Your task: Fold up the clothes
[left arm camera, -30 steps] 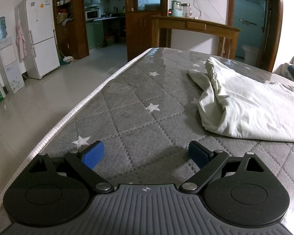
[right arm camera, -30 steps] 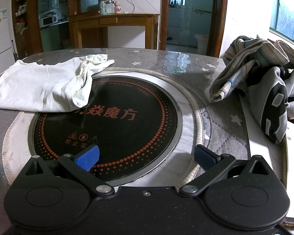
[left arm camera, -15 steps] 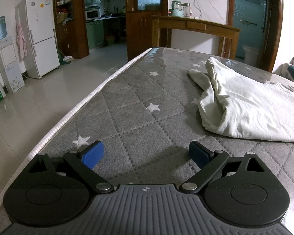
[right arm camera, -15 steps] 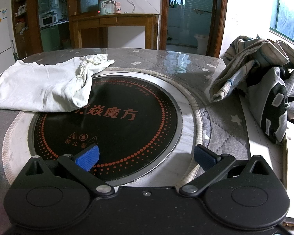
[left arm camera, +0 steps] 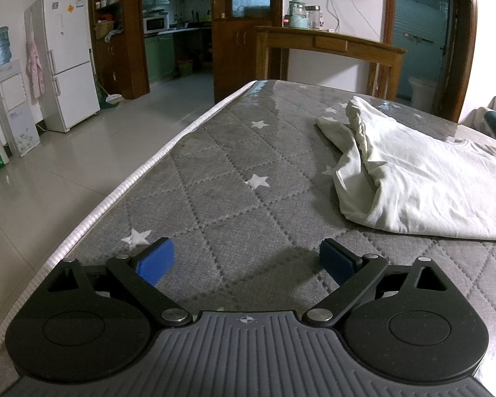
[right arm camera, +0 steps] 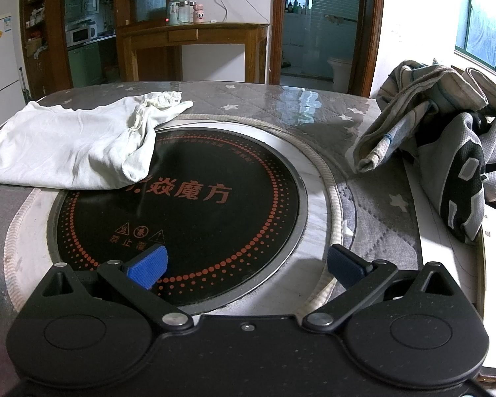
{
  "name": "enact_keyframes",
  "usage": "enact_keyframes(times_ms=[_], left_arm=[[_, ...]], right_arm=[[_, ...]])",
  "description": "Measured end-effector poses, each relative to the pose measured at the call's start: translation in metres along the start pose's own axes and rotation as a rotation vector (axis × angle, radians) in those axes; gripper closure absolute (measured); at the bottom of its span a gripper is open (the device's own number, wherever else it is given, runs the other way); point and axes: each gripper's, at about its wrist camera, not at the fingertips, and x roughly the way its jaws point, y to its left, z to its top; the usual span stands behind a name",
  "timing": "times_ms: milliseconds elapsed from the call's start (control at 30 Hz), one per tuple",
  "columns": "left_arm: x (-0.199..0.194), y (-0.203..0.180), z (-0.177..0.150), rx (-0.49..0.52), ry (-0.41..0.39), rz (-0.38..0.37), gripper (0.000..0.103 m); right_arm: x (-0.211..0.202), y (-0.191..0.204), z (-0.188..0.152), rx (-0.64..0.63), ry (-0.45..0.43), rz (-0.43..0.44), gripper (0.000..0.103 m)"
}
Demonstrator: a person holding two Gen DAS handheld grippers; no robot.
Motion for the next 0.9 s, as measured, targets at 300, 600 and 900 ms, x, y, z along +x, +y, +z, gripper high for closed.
enact_keyframes(times_ms=[300, 600, 900], left_arm=[[0.0002, 0.0003, 0.0000, -0.001, 0.001, 0.000, 0.007], [0.0011, 0.0009, -0.0001, -0.001, 0.000, -0.001, 0.006], [0.0017, 0.0008, -0.0005, 0.001, 0.002, -0.002, 0.005]], right_arm=[[0.0000, -0.0002, 0.0001, 0.000, 0.000, 0.000, 0.000], [0.0000, -0.0002, 0.0001, 0.000, 0.000, 0.000, 0.000], [0.0000, -0.0002, 0.0001, 0.000, 0.000, 0.000, 0.000]])
